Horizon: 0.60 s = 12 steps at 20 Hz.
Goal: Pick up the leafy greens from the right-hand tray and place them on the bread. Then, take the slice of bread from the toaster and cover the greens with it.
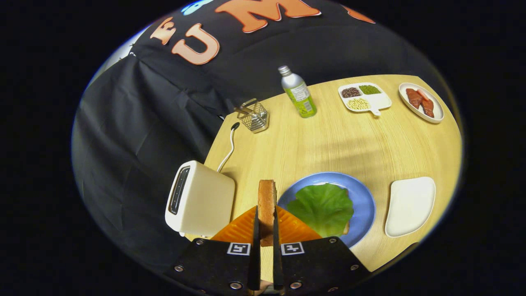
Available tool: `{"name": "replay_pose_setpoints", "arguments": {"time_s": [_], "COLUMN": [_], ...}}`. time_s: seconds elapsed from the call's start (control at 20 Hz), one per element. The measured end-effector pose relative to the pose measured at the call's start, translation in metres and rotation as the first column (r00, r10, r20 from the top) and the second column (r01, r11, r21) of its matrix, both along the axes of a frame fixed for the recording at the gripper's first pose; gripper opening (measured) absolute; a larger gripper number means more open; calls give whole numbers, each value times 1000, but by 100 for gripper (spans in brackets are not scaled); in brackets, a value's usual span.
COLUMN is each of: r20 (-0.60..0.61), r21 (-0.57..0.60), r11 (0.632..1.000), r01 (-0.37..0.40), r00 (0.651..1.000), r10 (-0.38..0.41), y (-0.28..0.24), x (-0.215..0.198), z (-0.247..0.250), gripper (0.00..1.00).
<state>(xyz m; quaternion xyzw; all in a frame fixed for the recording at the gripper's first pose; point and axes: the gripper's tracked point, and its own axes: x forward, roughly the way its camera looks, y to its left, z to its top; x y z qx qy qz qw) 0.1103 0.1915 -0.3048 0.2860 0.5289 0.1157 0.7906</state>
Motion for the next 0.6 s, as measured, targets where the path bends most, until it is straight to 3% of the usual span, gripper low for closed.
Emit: {"name": "replay_pose_setpoints", "arguments": {"time_s": [0.6], "r20": [-29], "r21": [-44], "r11": [999], "r01": [8], "r00": [1000], "r10": [-9], "y": [-33], "x": [-10], "z": [-57], "gripper": [13]}}
